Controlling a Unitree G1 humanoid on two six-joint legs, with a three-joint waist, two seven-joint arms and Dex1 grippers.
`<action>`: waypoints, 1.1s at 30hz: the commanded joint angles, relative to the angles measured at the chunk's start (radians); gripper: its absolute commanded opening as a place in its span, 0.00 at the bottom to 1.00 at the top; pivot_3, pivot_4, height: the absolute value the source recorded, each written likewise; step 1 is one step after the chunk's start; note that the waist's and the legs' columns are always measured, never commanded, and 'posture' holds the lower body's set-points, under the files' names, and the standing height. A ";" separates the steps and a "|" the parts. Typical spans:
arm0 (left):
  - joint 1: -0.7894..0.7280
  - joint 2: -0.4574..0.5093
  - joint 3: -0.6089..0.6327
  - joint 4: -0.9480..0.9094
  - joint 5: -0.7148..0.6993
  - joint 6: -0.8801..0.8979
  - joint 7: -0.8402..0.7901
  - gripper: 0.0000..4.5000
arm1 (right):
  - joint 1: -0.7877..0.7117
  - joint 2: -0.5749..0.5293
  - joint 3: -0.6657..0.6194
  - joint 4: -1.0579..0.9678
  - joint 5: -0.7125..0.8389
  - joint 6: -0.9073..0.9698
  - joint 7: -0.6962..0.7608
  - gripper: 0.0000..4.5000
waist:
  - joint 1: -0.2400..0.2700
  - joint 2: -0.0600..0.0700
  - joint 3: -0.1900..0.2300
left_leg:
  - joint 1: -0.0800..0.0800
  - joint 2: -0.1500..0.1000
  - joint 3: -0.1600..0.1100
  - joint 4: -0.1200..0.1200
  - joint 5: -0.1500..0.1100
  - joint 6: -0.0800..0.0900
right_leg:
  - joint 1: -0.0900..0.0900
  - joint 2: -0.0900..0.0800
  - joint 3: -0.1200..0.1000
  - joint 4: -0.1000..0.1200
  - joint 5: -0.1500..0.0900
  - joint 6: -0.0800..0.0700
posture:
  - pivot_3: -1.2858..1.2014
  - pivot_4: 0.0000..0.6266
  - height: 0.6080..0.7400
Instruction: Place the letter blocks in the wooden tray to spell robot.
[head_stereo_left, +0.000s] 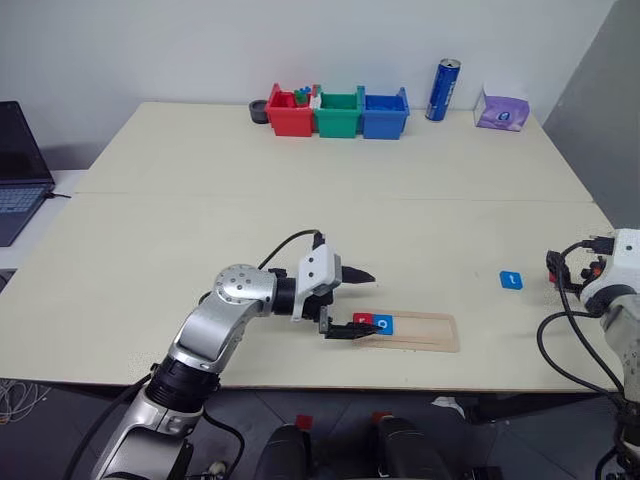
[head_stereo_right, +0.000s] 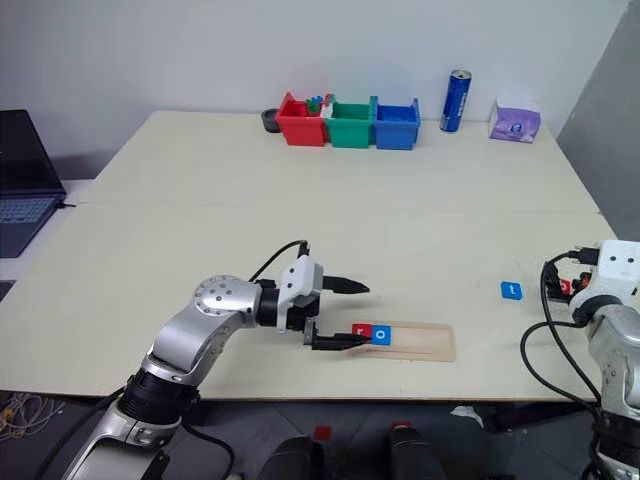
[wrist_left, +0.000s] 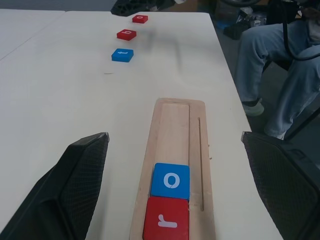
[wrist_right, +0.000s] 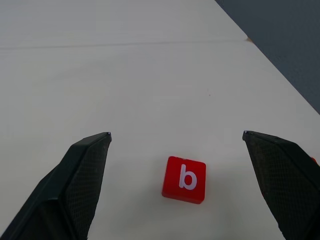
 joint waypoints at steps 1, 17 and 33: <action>-0.025 -0.011 -0.001 -0.053 -0.035 0.038 0.012 1.00 | -0.048 -0.004 0.004 0.129 -0.030 -0.044 0.012 1.00 | -0.001 0.000 0.000 | 0.000 0.000 0.000 0.000 0.000 0.000 | 0.000 0.000 0.000 0.000 0.000 0.000 | 0.52 0.24 1.00; 0.078 0.159 0.045 -0.037 -0.027 0.008 -0.064 1.00 | -0.123 0.006 0.027 0.389 -0.064 -0.156 0.052 0.65 | -0.002 0.001 0.000 | 0.001 0.000 0.002 -0.001 0.000 0.000 | 0.000 0.000 0.001 0.000 0.000 0.000 | 0.52 0.24 1.00; 0.152 0.182 0.045 0.008 -0.015 -0.157 -0.107 1.00 | 0.160 0.115 -0.034 -0.229 -0.004 0.060 -0.054 0.32 | 0.002 0.002 -0.001 | -0.002 0.002 -0.002 -0.003 0.000 0.000 | -0.002 -0.001 -0.001 0.000 -0.002 -0.002 | 0.52 0.24 1.00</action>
